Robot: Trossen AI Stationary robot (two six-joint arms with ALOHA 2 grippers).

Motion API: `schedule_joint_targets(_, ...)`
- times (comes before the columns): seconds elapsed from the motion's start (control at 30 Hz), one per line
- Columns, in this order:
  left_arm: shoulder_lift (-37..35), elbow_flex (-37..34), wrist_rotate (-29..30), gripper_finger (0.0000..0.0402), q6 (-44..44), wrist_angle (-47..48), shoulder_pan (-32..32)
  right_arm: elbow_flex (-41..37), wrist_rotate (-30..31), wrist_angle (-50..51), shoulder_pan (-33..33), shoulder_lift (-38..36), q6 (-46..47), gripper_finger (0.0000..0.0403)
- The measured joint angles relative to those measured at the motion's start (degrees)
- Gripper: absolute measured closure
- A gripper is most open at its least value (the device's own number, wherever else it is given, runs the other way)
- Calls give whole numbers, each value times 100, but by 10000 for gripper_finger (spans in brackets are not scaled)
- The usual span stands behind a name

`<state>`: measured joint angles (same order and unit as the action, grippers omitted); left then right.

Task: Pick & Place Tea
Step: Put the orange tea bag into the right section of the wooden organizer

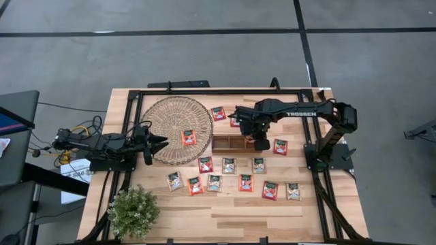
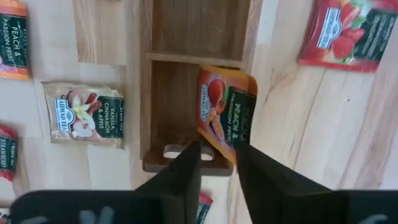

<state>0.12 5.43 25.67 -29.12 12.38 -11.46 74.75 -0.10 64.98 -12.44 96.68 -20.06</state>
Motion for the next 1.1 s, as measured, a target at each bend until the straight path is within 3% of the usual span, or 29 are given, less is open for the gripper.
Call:
schedule_joint_targets(0.13, 0, 0, 0, 269, 0, 0, 0, 244, -123, 415, 197, -21, 377, 291)
schedule_joint_targets(0.33, 0, 0, 0, 269, 0, 0, 0, 351, -1047, 611, 899, -41, 506, 290)
schedule_joint_targets(0.57, 0, 0, -1, 269, -2, -1, 0, 351, -1027, 44, 1659, 11, 677, 289)
schedule_joint_targets(1.1, 0, 4, -2, 269, 2, 87, -1, 308, -1003, -877, 2382, 13, 1681, 289)
